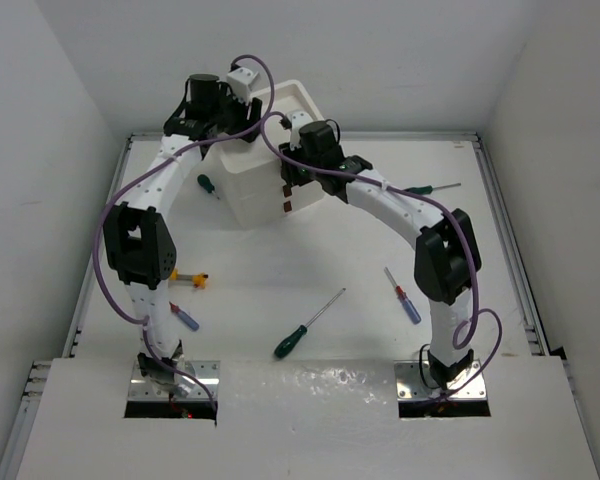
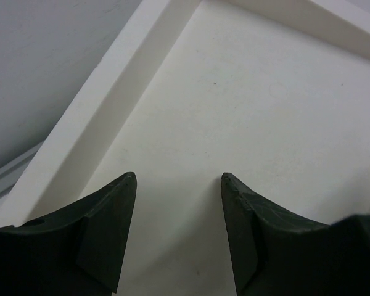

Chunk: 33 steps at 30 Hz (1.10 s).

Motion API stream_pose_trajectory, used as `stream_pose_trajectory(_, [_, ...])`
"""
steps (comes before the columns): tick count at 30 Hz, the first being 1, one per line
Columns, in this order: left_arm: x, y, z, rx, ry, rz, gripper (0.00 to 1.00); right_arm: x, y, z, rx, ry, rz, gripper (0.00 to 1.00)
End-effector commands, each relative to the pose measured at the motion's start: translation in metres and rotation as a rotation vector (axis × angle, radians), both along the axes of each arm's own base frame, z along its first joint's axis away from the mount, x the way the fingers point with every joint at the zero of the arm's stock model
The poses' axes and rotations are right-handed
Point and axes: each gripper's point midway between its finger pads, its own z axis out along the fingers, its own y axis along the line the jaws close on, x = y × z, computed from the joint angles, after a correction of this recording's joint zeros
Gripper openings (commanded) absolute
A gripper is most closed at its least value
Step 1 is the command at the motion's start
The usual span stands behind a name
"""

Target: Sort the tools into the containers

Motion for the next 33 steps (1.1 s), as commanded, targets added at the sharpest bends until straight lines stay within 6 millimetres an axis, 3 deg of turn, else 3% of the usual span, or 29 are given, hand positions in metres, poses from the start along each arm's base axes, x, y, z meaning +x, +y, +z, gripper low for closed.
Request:
stream_pose_trajectory(1, [-0.009, -0.008, 0.009, -0.008, -0.014, -0.020, 0.54, 0.018, 0.013, 0.051, 0.123, -0.155, -0.038, 0.33])
stream_pose_trajectory(4, [-0.013, -0.010, 0.003, -0.006, 0.002, -0.029, 0.54, 0.020, 0.011, 0.055, 0.125, -0.173, -0.065, 0.26])
stream_pose_trajectory(8, [-0.014, -0.013, 0.001, -0.014, 0.008, -0.038, 0.54, 0.022, 0.007, 0.049, 0.108, -0.163, -0.092, 0.00])
stream_pose_trajectory(12, [-0.013, -0.012, 0.005, -0.023, 0.000, -0.028, 0.55, 0.016, 0.003, 0.047, 0.117, -0.161, -0.096, 0.00])
stream_pose_trajectory(14, [-0.010, -0.010, 0.007, -0.025, -0.006, -0.003, 0.56, 0.002, -0.002, 0.051, 0.129, -0.169, -0.080, 0.00])
stream_pose_trajectory(15, [-0.008, -0.008, 0.008, -0.026, -0.011, 0.008, 0.56, -0.007, -0.006, 0.041, 0.119, -0.160, -0.058, 0.00])
stream_pose_trajectory(16, [-0.007, -0.007, 0.009, -0.026, -0.016, 0.021, 0.56, -0.018, -0.009, 0.057, 0.130, -0.185, -0.043, 0.00])
stream_pose_trajectory(17, [-0.004, -0.005, 0.010, -0.026, -0.022, 0.035, 0.56, -0.025, -0.012, 0.059, 0.122, -0.191, -0.031, 0.00])
stream_pose_trajectory(18, [-0.002, -0.005, 0.011, -0.027, -0.030, 0.041, 0.56, -0.037, -0.018, 0.044, 0.092, -0.165, -0.017, 0.00])
stream_pose_trajectory(19, [0.000, -0.004, 0.015, -0.030, -0.039, 0.048, 0.57, -0.046, -0.021, 0.044, 0.079, -0.168, -0.001, 0.00])
stream_pose_trajectory(20, [0.003, -0.003, 0.013, -0.030, -0.036, 0.059, 0.57, -0.056, -0.027, 0.059, 0.093, -0.186, 0.007, 0.00])
stream_pose_trajectory(21, [0.004, -0.003, 0.013, -0.032, -0.038, 0.064, 0.57, -0.068, -0.032, 0.046, 0.076, -0.163, 0.021, 0.00])
stream_pose_trajectory(23, [0.009, -0.003, 0.015, -0.036, -0.045, 0.073, 0.57, -0.089, -0.038, 0.052, 0.080, -0.152, 0.046, 0.00])
stream_pose_trajectory(24, [0.010, -0.003, 0.015, -0.037, -0.044, 0.075, 0.57, -0.100, -0.043, 0.039, 0.061, -0.122, 0.052, 0.00])
stream_pose_trajectory(27, [0.011, -0.004, 0.015, -0.041, -0.045, 0.072, 0.57, -0.127, -0.056, 0.029, 0.021, -0.076, 0.076, 0.00])
stream_pose_trajectory(28, [0.011, -0.005, 0.015, -0.042, -0.044, 0.067, 0.57, -0.132, -0.059, 0.029, 0.011, -0.067, 0.085, 0.13])
stream_pose_trajectory(29, [0.011, -0.005, 0.014, -0.043, -0.042, 0.067, 0.58, -0.140, -0.067, 0.023, -0.022, -0.033, 0.083, 0.37])
stream_pose_trajectory(30, [0.011, -0.006, 0.014, -0.044, -0.041, 0.064, 0.59, -0.146, -0.072, 0.032, -0.025, -0.043, 0.087, 0.56])
stream_pose_trajectory(31, [0.011, -0.006, 0.015, -0.044, -0.042, 0.060, 0.61, -0.149, -0.077, 0.036, -0.034, -0.043, 0.081, 0.86])
stream_pose_trajectory(32, [0.011, -0.007, 0.015, -0.046, -0.041, 0.056, 0.62, -0.152, -0.088, 0.038, -0.062, -0.038, 0.044, 0.95])
stream_pose_trajectory(33, [0.011, -0.008, 0.016, -0.048, -0.044, 0.052, 0.63, -0.154, -0.097, 0.058, -0.040, -0.078, 0.013, 0.99])
